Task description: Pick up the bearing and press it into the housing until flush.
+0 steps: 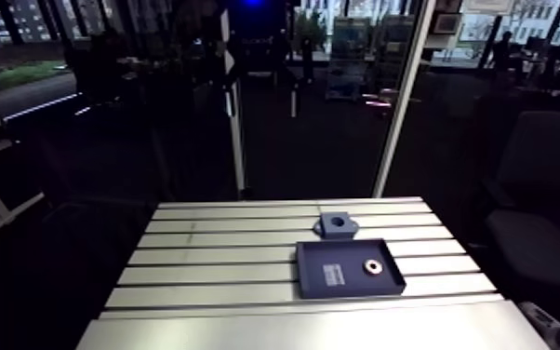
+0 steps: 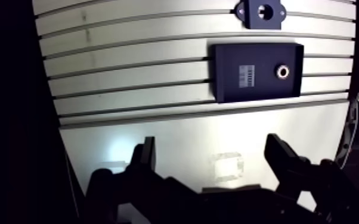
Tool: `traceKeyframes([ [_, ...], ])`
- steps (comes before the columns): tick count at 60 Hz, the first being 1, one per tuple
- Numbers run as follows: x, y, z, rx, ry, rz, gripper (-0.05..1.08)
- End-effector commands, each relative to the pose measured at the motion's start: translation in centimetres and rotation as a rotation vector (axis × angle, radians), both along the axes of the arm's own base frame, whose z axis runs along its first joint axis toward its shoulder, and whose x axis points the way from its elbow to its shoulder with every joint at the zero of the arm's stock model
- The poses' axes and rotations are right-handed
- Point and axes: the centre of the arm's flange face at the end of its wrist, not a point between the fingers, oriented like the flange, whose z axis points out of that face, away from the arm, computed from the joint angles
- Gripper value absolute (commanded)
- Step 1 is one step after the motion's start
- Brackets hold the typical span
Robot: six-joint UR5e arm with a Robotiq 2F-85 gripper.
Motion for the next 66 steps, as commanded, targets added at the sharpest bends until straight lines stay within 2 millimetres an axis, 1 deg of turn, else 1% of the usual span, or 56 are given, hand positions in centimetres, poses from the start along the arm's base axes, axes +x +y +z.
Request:
traceKeyframes([
  [1, 4.1, -0.9, 4.7, 0.01, 0.021, 0.049, 0.0],
  [24, 4.2, -0.9, 4.5, 0.01, 0.017, 0.051, 0.0],
  [34, 3.9, -0.9, 4.4, 0.014, 0.016, 0.051, 0.0],
  [43, 3.5, -0.3, 4.4, 0.017, 0.028, 0.048, 0.0],
  [49, 3.2, 0.3, 4.1, 0.018, 0.038, 0.083, 0.0],
  [50, 3.0, 0.8, 4.1, 0.02, 0.045, 0.092, 0.01],
  [51, 3.0, 0.8, 4.1, 0.02, 0.045, 0.092, 0.01],
  [52, 2.8, 1.5, 3.9, 0.02, 0.051, 0.099, 0.01],
  [53, 2.8, 1.5, 3.9, 0.02, 0.051, 0.099, 0.01],
  [55, 2.3, 3.7, 3.8, 0.023, 0.064, 0.098, 0.01],
  [56, 2.3, 3.7, 3.8, 0.023, 0.064, 0.098, 0.01],
  [57, 2.2, 5.2, 3.4, 0.023, 0.067, 0.093, 0.01],
  [58, 2.2, 5.2, 3.4, 0.023, 0.067, 0.093, 0.01],
  [59, 2.0, 6.8, 3.0, 0.022, 0.069, 0.086, 0.01],
  [60, 2.0, 6.8, 3.0, 0.022, 0.069, 0.086, 0.01],
  [61, 2.0, 8.3, 2.5, 0.02, 0.066, 0.084, 0.01],
  [62, 2.0, 8.3, 2.5, 0.02, 0.066, 0.084, 0.01],
  [63, 2.0, 9.6, 1.9, 0.02, 0.065, 0.084, 0.01],
  [64, 2.0, 9.6, 1.9, 0.02, 0.065, 0.084, 0.01],
  [65, 1.9, 10.7, 1.4, 0.019, 0.069, 0.087, 0.01],
  [66, 1.9, 10.7, 1.4, 0.019, 0.069, 0.087, 0.01],
])
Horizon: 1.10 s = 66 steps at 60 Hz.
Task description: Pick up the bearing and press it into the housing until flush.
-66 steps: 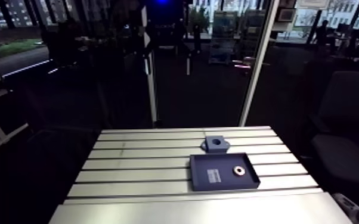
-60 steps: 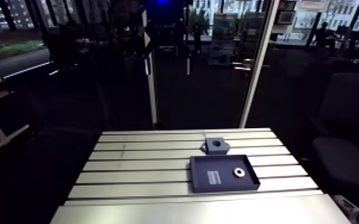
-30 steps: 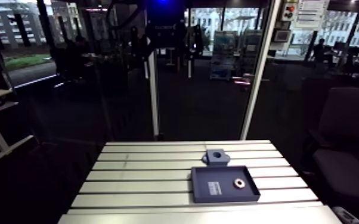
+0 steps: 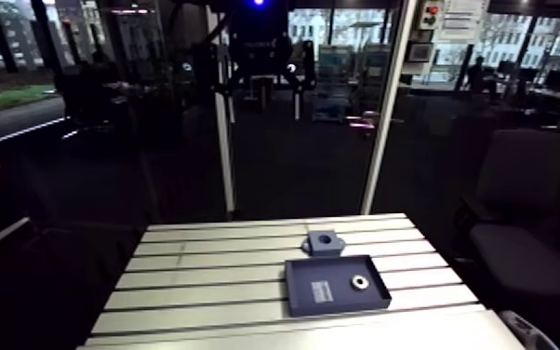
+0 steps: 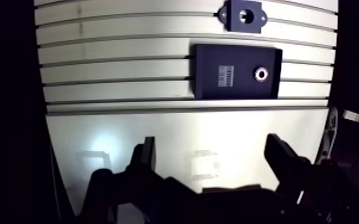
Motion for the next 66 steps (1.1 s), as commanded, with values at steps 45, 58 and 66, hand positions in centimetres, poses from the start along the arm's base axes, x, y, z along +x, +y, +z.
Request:
traceKeyframes([
  [45, -0.6, 15.0, -14.3, -0.022, -0.043, 0.029, 0.01],
  [58, 0.0, 16.8, -18.6, -0.035, -0.069, -0.011, 0.01],
  [66, -0.1, 16.8, -20.2, -0.036, -0.071, -0.013, 0.01],
])
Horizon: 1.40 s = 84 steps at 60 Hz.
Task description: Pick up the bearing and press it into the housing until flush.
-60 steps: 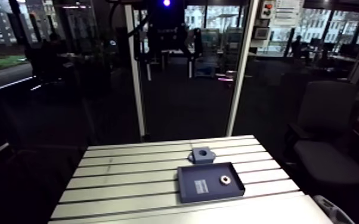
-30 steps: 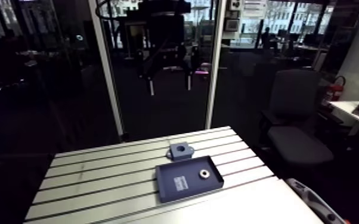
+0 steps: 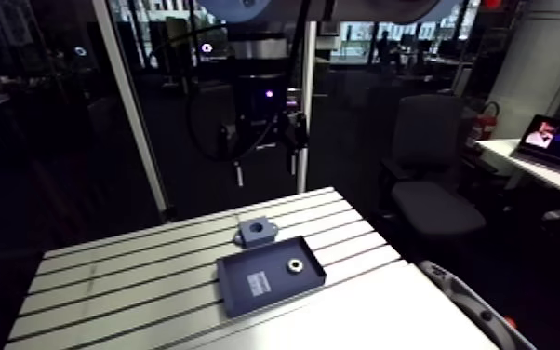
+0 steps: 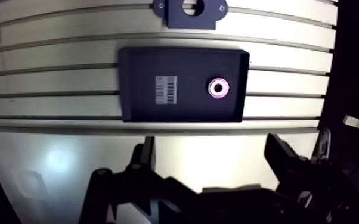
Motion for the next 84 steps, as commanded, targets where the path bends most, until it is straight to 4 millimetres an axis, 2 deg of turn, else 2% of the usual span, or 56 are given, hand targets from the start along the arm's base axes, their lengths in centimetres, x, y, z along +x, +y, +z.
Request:
traceKeyframes([
  [1, 0.6, 2.0, -6.6, -0.012, -0.031, -0.031, 0.01],
  [10, -0.2, 2.4, -8.7, -0.021, -0.05, -0.038, 0.01],
  [27, -1.2, 2.9, -10.8, -0.022, -0.057, -0.041, 0.01],
  [34, -1.3, 2.9, -11.0, -0.02, -0.053, -0.04, 0.02],
  [51, -0.5, 2.7, -13.2, -0.032, -0.076, -0.04, 0.21],
  [63, 0.1, 3.6, -14.7, -0.029, -0.067, -0.053, 0.27],
  [70, 0.6, 4.4, -15.3, -0.025, -0.058, -0.067, 0.28],
  [84, 0.6, 4.5, -16.0, -0.016, -0.034, -0.051, 0.29],
])
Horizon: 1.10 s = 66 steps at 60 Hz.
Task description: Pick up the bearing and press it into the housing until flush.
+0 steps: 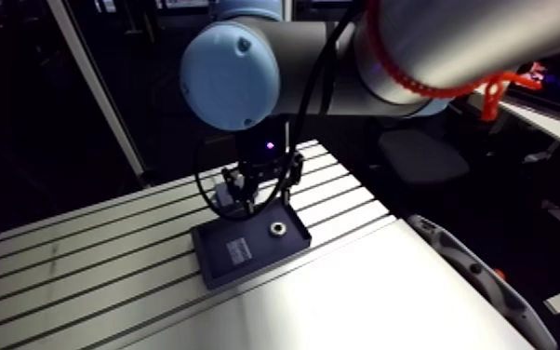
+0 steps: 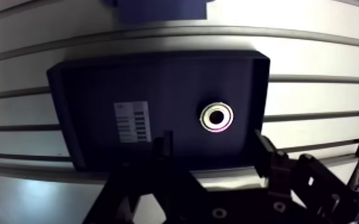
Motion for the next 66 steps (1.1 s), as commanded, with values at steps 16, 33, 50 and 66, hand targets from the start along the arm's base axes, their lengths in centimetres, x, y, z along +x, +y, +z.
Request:
traceKeyframes([
  [16, 0.2, 0.3, -2.2, 0.002, 0.005, 0.01, 0.32],
  [33, 0.1, 0.3, -3.3, 0.001, -0.018, 0.013, 0.35],
  [50, -0.1, 0.5, -3.5, 0.021, 0.0, 0.021, 0.35],
  [66, 0.5, 0.4, -4.1, 0.026, -0.013, 0.051, 0.36],
])
